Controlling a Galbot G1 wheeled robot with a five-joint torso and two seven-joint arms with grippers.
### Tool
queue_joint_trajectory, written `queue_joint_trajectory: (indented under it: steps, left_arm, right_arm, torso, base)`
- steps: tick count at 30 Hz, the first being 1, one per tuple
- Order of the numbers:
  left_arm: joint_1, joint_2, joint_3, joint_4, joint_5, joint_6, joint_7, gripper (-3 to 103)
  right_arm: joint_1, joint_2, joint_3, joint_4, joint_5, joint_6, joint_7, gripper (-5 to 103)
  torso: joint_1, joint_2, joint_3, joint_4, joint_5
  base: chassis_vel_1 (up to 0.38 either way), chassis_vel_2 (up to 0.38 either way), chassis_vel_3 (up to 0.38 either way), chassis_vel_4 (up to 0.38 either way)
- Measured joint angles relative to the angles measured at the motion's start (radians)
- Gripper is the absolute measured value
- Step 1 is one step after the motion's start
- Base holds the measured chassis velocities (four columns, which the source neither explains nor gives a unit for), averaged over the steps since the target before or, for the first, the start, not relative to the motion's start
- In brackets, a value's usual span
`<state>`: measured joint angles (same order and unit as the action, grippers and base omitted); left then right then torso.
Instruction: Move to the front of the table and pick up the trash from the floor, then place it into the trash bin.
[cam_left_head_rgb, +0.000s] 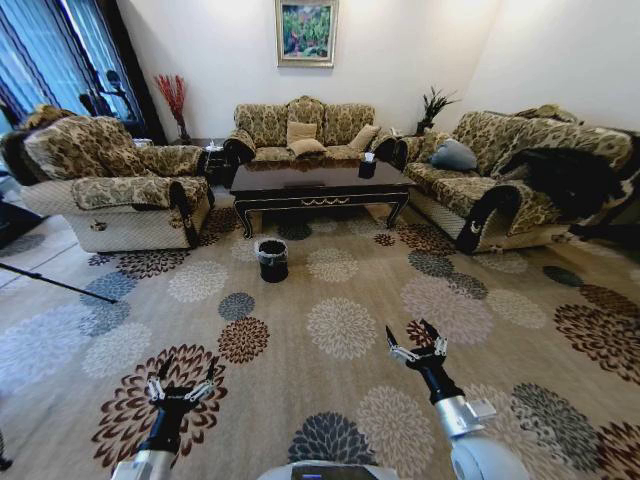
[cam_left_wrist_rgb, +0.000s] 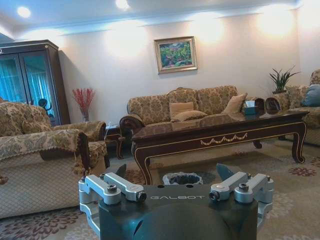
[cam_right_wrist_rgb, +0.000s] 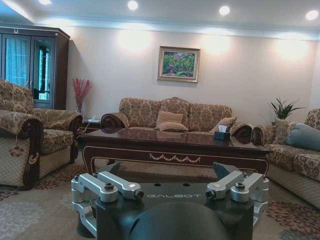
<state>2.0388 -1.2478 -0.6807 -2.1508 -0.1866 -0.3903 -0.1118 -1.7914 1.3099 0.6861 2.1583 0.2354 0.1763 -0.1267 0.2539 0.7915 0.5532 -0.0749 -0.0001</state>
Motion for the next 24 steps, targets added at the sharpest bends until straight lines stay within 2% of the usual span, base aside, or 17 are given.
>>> queue_joint_trajectory:
  steps: [24]
  left_arm:
    - [0.000, 0.000, 0.000, 0.000, 0.000, 0.000, 0.000, 100]
  right_arm:
    - [0.000, 0.000, 0.000, 0.000, 0.000, 0.000, 0.000, 100]
  torso:
    - [0.027, 0.060, 0.033, -0.0001, 0.0000]
  base:
    - [0.000, 0.000, 0.000, 0.000]
